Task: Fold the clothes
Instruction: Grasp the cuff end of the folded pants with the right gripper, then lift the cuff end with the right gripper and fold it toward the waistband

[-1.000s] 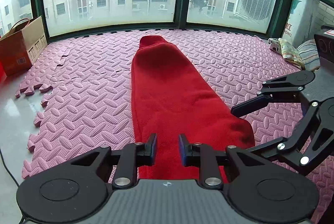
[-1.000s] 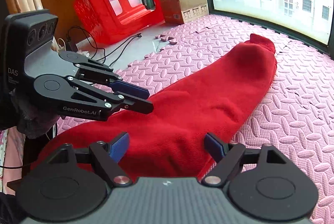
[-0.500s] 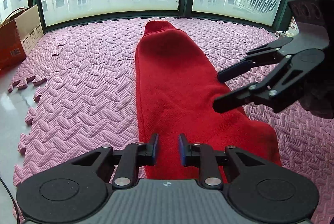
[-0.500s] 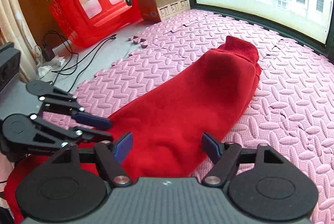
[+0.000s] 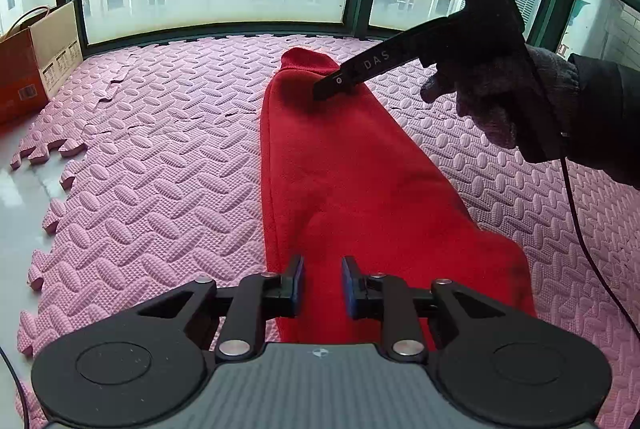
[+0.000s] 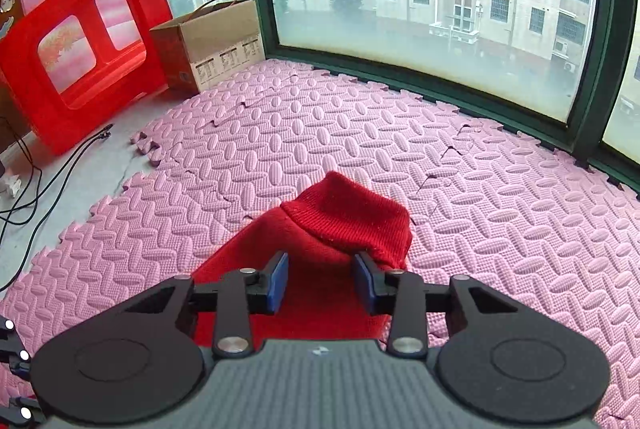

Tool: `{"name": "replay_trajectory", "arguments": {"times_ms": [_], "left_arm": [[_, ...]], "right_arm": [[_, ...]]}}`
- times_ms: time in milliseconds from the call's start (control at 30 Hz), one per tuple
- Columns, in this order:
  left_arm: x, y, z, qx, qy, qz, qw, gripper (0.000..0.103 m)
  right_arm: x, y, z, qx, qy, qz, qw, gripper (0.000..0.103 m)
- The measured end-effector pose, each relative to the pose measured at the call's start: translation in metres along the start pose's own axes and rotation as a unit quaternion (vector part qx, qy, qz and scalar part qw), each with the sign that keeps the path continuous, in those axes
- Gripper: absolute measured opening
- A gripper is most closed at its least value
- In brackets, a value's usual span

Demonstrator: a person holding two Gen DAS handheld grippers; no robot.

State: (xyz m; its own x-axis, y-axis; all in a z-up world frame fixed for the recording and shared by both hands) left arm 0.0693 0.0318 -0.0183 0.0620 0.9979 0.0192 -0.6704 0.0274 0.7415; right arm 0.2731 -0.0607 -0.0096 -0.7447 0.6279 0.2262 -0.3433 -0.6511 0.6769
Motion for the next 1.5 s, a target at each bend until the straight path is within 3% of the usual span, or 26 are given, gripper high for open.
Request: {"name": "replay_trajectory", "arguments": {"times_ms": [200,300,367,400,500,700,767,933,967,1000,1067,1100,1333,1467,1500], "left_arm": [[0.0,0.0,-0.001,-0.002,0.002,-0.003,1.0,0.024],[0.001,0.0,-0.001,-0.003,0.007,-0.005,1.0,0.024],[0.001,0.001,0.0,-0.003,0.008,-0.007,0.9999,0.024],[0.0,0.001,0.0,-0.004,0.008,-0.007,0.9999,0.024],[0.0,0.0,0.0,-0.004,0.008,-0.009,0.9999,0.025],[-0.003,0.003,0.0,-0.003,0.01,-0.016,0.9998,0.034],[-0.005,0.003,0.001,-0.003,0.006,-0.017,0.9998,0.037],[-0.008,0.007,0.004,-0.005,0.0,-0.019,0.9998,0.049],[-0.008,0.008,0.005,-0.006,0.0,-0.018,0.9998,0.051],[-0.008,0.009,0.006,-0.007,-0.001,-0.013,0.9999,0.055],[-0.007,0.011,0.009,-0.014,-0.001,-0.007,0.9999,0.058],[-0.007,0.012,0.01,-0.016,0.0,-0.008,0.9998,0.059],[-0.013,0.02,0.015,-0.025,-0.006,-0.014,0.9996,0.061],[-0.026,0.03,0.014,-0.026,-0.014,-0.037,0.9989,0.058],[-0.031,0.034,0.014,-0.027,-0.017,-0.048,0.9984,0.052]], "right_arm": [[0.001,-0.028,-0.001,0.023,0.038,-0.038,0.998,0.031],[0.002,-0.03,0.0,0.019,0.038,-0.034,0.999,0.032],[0.002,-0.018,0.004,0.001,0.016,-0.012,1.0,0.035],[0.0,-0.012,0.007,-0.011,0.006,-0.005,1.0,0.045],[-0.017,0.001,0.012,-0.037,-0.019,-0.01,0.999,0.056],[-0.065,-0.009,0.002,-0.035,-0.13,0.008,0.991,0.061],[-0.073,-0.016,-0.003,-0.033,-0.161,0.032,0.986,0.061],[-0.074,-0.018,-0.006,-0.047,-0.174,0.053,0.982,0.061],[-0.073,-0.018,-0.006,-0.045,-0.171,0.055,0.983,0.057],[-0.071,-0.019,-0.006,-0.042,-0.169,0.06,0.983,0.047],[-0.07,-0.02,-0.006,-0.04,-0.174,0.068,0.982,0.043],[-0.069,-0.021,-0.005,-0.04,-0.173,0.07,0.982,0.034],[-0.066,-0.009,0.003,-0.057,-0.18,0.082,0.979,0.02],[-0.054,0.009,0.014,-0.072,-0.163,0.084,0.98,0.018],[-0.051,0.013,0.017,-0.075,-0.159,0.085,0.981,0.018]]}}
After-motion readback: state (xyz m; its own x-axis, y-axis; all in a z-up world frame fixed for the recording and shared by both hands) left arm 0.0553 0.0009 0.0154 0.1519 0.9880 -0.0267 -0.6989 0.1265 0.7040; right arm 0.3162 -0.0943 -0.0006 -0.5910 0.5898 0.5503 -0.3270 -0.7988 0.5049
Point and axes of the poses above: each gripper's, at about its wrist camera, not at the fingertips, and y roughly against the way its jaws point, x to its left, z to its top, the point moved 8 cm from there along -y, roughly the way its jaws point, and after that the axes turned 11 degrees about z, right-handed, at the moved point
